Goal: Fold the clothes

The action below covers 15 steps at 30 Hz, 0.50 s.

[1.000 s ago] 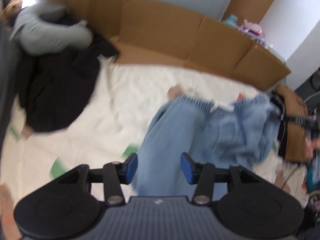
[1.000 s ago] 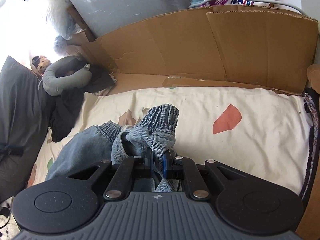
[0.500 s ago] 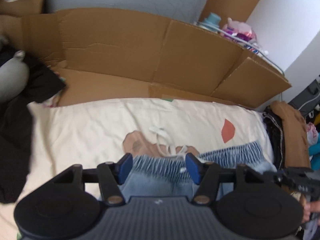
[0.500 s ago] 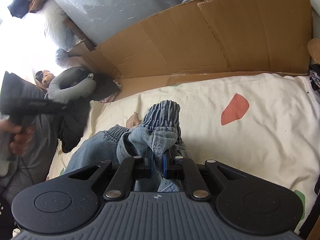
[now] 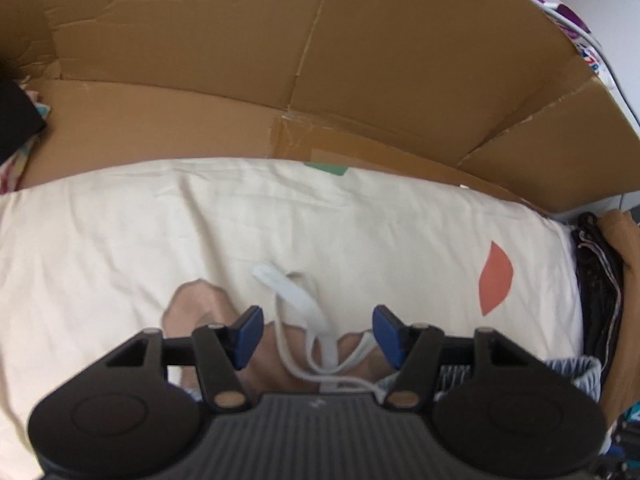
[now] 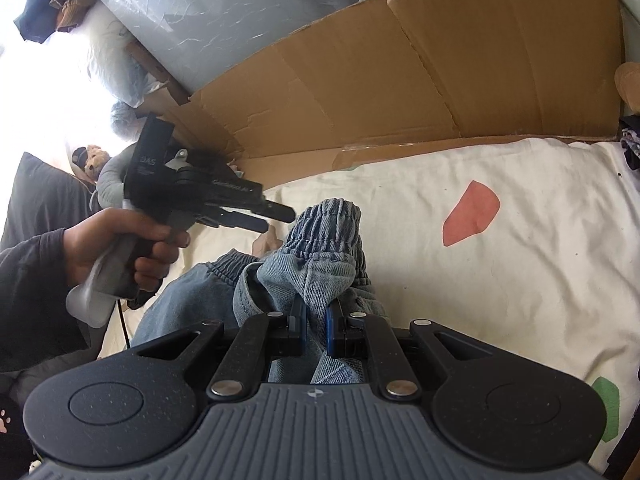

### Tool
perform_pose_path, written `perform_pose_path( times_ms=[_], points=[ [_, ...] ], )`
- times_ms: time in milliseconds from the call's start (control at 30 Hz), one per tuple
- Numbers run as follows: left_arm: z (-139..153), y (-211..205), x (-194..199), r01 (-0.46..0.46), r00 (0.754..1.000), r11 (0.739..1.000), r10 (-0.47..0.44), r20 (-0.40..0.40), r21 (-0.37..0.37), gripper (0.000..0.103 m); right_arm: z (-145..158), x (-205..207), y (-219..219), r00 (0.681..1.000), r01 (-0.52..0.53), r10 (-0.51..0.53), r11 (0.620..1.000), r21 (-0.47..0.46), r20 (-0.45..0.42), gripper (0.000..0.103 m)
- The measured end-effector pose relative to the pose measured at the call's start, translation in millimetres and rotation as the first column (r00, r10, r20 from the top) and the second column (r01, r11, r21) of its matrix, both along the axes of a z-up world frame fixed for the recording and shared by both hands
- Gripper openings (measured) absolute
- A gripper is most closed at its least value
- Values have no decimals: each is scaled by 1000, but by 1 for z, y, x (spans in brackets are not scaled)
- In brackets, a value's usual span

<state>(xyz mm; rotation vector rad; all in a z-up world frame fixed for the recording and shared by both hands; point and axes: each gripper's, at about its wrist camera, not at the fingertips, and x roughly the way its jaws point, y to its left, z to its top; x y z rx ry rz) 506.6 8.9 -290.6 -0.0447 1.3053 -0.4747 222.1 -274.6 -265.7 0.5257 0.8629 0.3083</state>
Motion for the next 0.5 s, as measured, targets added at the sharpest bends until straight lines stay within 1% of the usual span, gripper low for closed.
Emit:
perform_pose_path(
  times_ms=[167, 267, 300, 367, 400, 433, 500],
  points=[
    [-12, -14, 6, 10, 1000, 999, -11, 14, 51, 63, -4, 0, 1, 1000, -3, 3, 1000, -1, -3, 7],
    [-29, -17, 10, 14, 1000, 995, -14, -8, 102, 63, -7, 1, -1, 1000, -5, 5, 1000, -6, -11, 7],
    [-35, -17, 11, 11, 1000, 994, -9, -16, 110, 61, -8, 1, -2, 1000, -4, 4, 1000, -7, -13, 7],
    [-43, -16, 13, 8, 1000, 994, -6, -16, 111, 48, -10, 1, -3, 1000, 3, -3, 1000, -2, -20, 7],
    [-44, -16, 13, 5, 1000, 994, -4, -5, 113, 34, -11, 1, -4, 1000, 4, -4, 1000, -3, -24, 7],
    [-45, -15, 13, 1, 1000, 993, -2, 6, 116, 5, -12, 2, -4, 1000, 5, -5, 1000, -5, -27, 7],
    [-43, -10, 14, -10, 1000, 996, 11, -6, 92, 2, -12, 2, -5, 1000, 5, -5, 1000, -5, -30, 7]
  ],
)
